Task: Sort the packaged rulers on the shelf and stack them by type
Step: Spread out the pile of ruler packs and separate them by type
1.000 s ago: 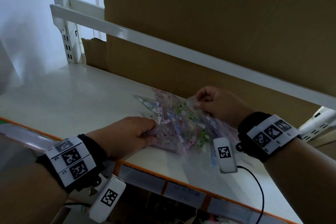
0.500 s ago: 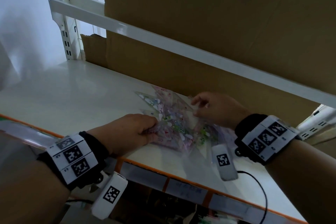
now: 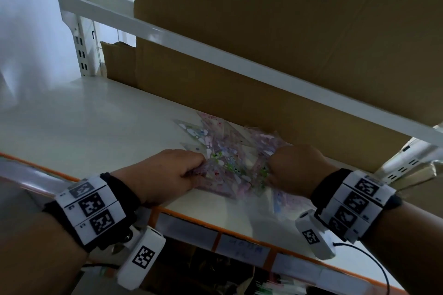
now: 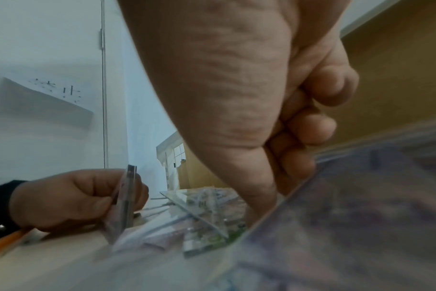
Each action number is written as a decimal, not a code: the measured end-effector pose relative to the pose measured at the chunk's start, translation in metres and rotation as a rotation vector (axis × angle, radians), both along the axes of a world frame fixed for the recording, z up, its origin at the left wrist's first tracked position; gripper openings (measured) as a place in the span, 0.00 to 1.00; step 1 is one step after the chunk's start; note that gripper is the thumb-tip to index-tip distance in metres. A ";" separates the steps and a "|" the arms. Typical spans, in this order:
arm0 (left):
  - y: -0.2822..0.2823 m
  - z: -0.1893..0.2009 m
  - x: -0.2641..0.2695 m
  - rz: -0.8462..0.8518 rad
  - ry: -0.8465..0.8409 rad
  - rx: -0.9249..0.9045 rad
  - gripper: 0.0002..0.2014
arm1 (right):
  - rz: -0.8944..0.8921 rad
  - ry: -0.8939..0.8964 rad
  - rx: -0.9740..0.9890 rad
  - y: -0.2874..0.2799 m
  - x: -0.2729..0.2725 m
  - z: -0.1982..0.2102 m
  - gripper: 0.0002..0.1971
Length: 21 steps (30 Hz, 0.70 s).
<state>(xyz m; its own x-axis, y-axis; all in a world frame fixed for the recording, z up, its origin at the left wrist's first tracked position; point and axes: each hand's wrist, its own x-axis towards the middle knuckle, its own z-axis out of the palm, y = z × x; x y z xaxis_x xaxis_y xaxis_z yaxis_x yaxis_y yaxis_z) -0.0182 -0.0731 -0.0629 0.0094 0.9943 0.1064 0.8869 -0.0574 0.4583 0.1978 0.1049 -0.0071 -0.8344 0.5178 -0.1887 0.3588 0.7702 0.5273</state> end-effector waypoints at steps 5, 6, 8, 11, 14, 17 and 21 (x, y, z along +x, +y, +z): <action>0.000 -0.003 -0.001 0.003 -0.003 0.014 0.14 | 0.030 -0.062 0.009 -0.001 -0.002 0.001 0.18; -0.001 -0.003 -0.001 0.005 -0.004 0.021 0.14 | 0.023 -0.056 -0.010 -0.002 -0.001 0.003 0.18; 0.000 -0.003 -0.001 0.007 0.000 0.017 0.13 | -0.003 0.017 -0.085 -0.002 -0.001 0.007 0.19; 0.000 -0.002 -0.001 0.011 0.001 -0.009 0.14 | -0.121 0.264 -0.314 -0.003 0.002 0.010 0.17; 0.000 -0.002 -0.001 0.010 0.009 -0.002 0.15 | -0.301 0.578 -0.599 -0.001 0.007 0.013 0.14; 0.001 -0.001 0.000 0.012 0.008 -0.001 0.18 | -0.480 0.770 -0.804 0.005 0.011 0.015 0.11; 0.001 -0.001 0.000 0.017 0.021 -0.008 0.18 | -0.576 0.919 -0.972 0.007 0.016 0.015 0.08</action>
